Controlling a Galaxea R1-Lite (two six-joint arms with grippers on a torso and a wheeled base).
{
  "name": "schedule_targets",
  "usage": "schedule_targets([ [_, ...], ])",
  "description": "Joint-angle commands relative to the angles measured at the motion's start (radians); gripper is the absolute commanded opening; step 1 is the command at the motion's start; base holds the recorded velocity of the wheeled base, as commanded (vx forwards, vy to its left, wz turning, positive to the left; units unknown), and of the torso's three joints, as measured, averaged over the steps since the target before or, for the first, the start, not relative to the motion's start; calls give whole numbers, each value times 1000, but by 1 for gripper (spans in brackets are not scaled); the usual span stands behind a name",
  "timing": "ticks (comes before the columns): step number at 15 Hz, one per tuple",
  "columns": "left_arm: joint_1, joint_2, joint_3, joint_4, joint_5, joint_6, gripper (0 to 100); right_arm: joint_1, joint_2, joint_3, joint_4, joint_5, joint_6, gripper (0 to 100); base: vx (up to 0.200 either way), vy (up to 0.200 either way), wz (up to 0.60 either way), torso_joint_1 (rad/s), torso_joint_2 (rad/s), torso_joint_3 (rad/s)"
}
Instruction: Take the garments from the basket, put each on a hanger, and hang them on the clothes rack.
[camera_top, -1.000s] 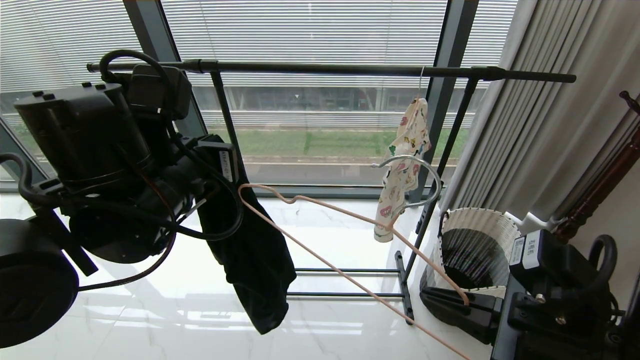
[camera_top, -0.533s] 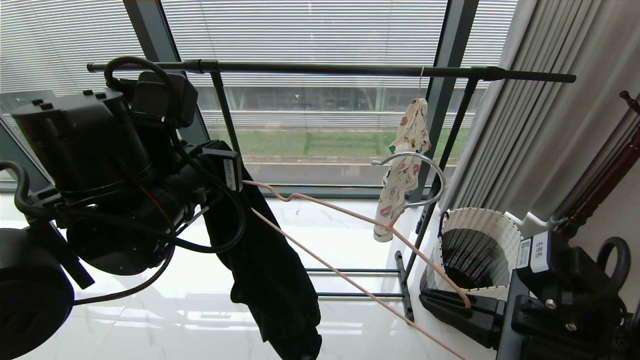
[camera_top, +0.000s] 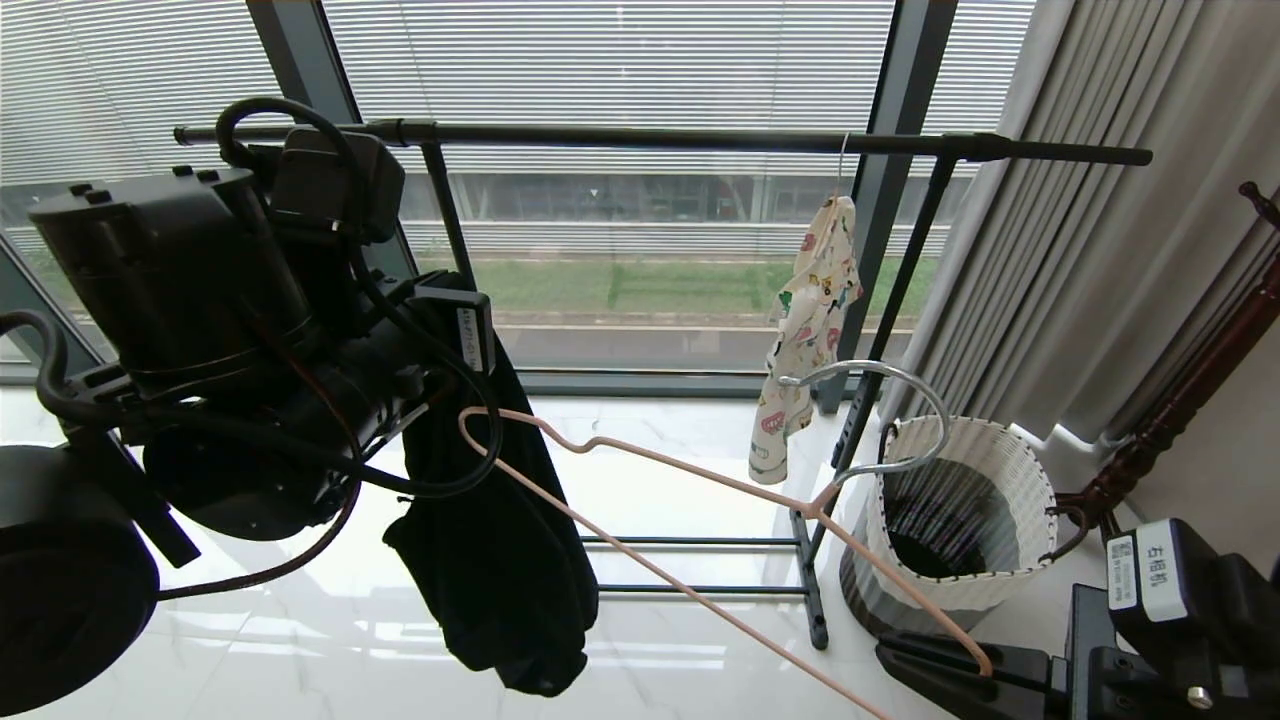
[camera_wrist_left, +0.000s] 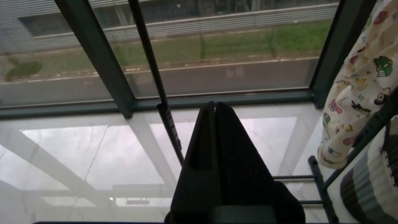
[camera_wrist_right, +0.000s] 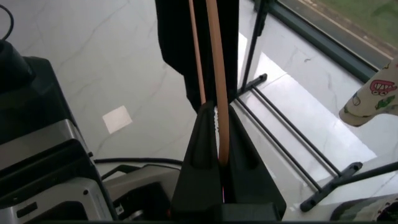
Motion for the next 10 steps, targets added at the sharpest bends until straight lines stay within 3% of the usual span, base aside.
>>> schedule_targets([
  [1,-38,0,11,0,1,0,0,2,11,-6,-1,-2,-1,0,0,0,0,0,0,0],
  [6,-48,1,18,0,4,-1,0,-9,15,-9,-1,-3,2,0,0,0,0,0,0,0],
  [10,-15,13,3,-1,4,-1,0,30,12,-3,1,-2,1,0,0,0,0,0,0,0],
])
